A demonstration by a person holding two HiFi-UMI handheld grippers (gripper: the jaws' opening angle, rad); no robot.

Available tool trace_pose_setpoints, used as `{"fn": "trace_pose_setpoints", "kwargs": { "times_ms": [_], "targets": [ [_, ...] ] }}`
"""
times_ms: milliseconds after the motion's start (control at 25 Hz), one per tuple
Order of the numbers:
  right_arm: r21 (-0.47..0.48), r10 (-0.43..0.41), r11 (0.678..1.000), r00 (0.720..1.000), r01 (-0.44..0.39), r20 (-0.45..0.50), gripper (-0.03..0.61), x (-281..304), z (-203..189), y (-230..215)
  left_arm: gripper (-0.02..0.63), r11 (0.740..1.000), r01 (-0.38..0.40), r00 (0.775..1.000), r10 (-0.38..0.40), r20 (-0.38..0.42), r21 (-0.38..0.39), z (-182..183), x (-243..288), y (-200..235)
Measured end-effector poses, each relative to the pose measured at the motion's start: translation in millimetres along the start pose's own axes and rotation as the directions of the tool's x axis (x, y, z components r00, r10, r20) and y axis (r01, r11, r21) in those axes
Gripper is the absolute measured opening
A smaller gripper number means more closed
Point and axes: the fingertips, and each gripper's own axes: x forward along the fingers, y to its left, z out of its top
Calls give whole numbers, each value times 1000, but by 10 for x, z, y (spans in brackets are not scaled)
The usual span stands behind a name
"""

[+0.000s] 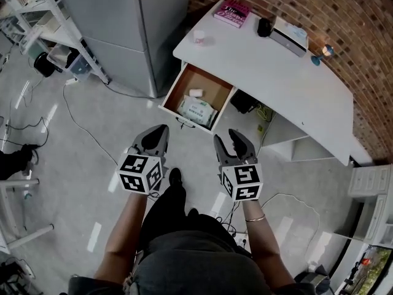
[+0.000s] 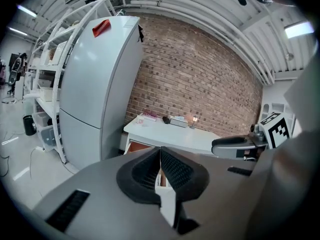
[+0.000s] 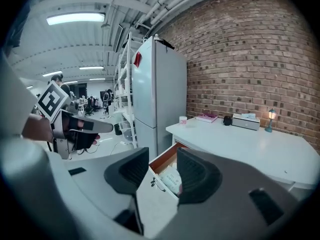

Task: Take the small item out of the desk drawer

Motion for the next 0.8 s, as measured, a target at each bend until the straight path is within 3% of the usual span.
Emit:
{"fn": "trace_pose_setpoints", "kwargs": {
  "times_ms": [400, 800],
  "targets": [
    [-36, -53, 998, 997, 51, -61, 187, 484, 68, -155, 23, 999, 39, 999, -40, -28, -11, 121, 446, 392],
    [-128, -17, 992, 992, 1, -123, 187, 837, -6, -310, 23, 999, 10, 999, -12, -41, -49, 85, 659, 524]
  ]
}}
